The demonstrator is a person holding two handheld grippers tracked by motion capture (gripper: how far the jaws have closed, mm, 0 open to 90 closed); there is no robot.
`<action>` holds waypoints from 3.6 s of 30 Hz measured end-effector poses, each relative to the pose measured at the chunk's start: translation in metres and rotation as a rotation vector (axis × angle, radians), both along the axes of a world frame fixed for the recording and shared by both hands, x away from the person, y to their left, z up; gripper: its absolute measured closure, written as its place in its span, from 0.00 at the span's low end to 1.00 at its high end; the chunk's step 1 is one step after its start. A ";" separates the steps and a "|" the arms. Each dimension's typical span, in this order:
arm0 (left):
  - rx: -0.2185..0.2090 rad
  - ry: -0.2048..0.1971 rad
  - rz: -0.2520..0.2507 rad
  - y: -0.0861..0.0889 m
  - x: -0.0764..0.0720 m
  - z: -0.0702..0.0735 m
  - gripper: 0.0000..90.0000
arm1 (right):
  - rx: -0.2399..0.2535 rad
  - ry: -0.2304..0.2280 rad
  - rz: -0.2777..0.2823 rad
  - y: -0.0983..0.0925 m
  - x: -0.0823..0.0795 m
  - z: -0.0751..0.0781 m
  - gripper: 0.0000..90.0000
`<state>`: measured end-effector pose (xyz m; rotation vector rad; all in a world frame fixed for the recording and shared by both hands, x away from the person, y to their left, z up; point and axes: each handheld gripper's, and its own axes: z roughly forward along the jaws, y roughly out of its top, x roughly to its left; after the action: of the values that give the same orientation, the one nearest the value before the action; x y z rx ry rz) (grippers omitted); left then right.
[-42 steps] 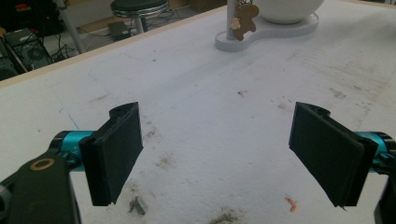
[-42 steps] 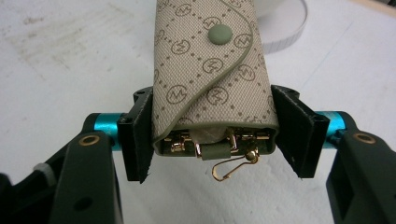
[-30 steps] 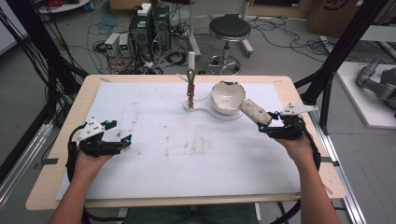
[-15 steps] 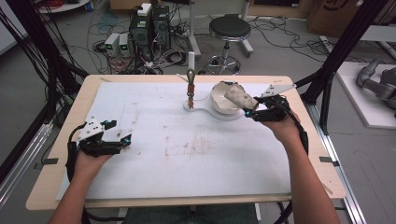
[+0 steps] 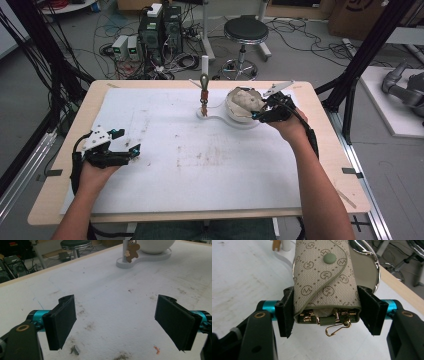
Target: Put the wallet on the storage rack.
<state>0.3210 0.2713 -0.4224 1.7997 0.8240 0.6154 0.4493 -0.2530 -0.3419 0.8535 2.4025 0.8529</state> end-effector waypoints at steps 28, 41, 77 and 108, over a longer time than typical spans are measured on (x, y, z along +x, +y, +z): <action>-0.004 -0.001 0.008 0.004 -0.002 -0.001 0.19 | -0.135 0.044 -0.114 0.031 0.031 -0.010 0.39; -0.005 -0.003 0.007 0.004 -0.002 0.000 0.19 | -0.076 -0.001 -0.141 0.023 0.023 -0.004 0.24; -0.013 -0.009 -0.009 -0.001 -0.002 0.001 0.19 | 0.281 -0.149 -0.051 -0.038 -0.093 -0.015 0.23; -0.051 0.009 -0.033 -0.004 -0.002 -0.006 0.19 | 0.327 -0.178 -0.123 -0.053 -0.105 -0.059 0.22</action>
<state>0.3192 0.2671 -0.4284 1.7675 0.8082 0.5606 0.3443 -0.3058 -0.4010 0.9873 2.0661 1.2377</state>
